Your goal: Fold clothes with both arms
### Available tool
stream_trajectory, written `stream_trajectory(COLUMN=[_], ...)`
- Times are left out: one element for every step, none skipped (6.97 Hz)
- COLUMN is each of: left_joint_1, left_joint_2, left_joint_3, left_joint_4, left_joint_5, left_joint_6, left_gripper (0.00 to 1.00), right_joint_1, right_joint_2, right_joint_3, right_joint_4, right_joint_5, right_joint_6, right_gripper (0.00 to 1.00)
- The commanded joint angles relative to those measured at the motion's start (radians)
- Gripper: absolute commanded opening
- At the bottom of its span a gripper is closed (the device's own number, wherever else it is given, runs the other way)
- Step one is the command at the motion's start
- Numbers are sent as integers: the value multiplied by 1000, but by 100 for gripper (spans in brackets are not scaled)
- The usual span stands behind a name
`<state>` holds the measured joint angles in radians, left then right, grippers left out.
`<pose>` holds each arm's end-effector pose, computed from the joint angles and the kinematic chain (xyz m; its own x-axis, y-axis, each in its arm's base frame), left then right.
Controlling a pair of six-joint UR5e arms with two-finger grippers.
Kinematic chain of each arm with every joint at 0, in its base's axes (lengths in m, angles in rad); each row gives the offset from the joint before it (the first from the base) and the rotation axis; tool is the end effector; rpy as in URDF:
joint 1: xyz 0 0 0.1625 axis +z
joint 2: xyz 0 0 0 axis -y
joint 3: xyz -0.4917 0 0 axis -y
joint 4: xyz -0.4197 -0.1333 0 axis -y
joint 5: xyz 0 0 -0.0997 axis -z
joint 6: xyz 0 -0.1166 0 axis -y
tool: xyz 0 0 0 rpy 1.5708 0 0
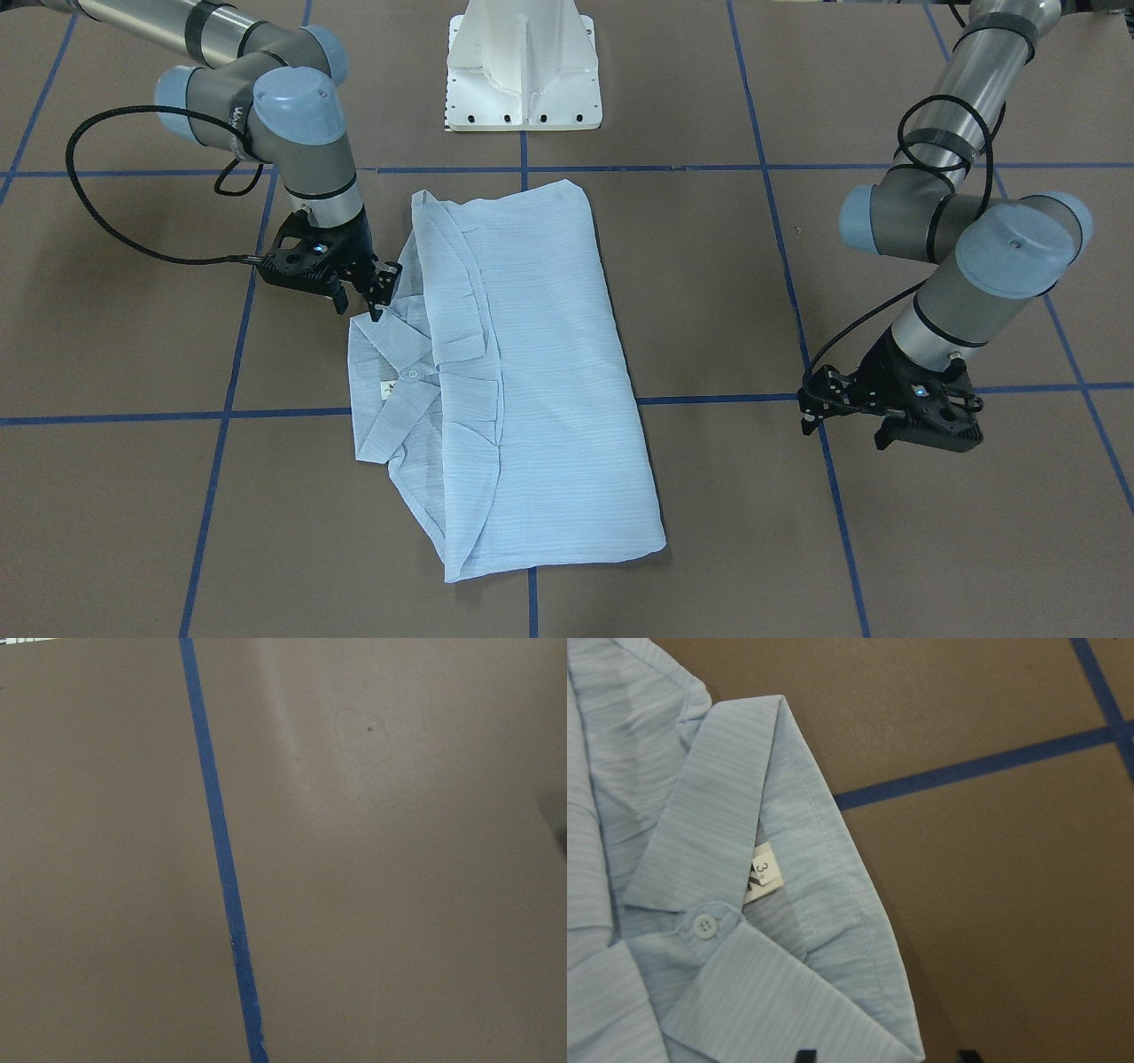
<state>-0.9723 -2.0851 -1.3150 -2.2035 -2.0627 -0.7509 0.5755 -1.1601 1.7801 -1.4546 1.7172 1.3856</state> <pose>0.3806 -0.6970 0.4703 0.6227 0.2307 -0.7477 0.0968 0.9255 0.3661 -0.5149 -0.4727 0.3880 0.6950 0.2338 0.6799 -0.3340 0.9424 0.0174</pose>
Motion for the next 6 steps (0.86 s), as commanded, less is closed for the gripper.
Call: stream_trajectory(left_joint_1=[12, 14, 14, 17, 18, 18], left_joint_2=[2, 2, 3, 22, 26, 31], left_joint_3=[-20, -21, -27, -36, -41, -43], left_joint_4=[1, 1, 1, 1, 1, 1], left_joint_5=[-19, -37, -37, -36, -34, -34], left_joint_6=[2, 2, 1, 1, 1, 1], left_gripper=[100, 100, 100, 100, 100, 100], right_joint_1=[38, 9, -35, -99, -136, -169], right_joint_2=[67, 167, 240, 258, 264, 269], right_joint_3=[24, -48, -85, -84, -91, -94], right_joint_4=[-116, -122, -166, -197, -216, -266], right_joint_5=[62, 73, 76, 65, 61, 23], right_joint_6=[-205, -209, -212, -229, -270, -386], right_gripper=[100, 100, 100, 100, 100, 100])
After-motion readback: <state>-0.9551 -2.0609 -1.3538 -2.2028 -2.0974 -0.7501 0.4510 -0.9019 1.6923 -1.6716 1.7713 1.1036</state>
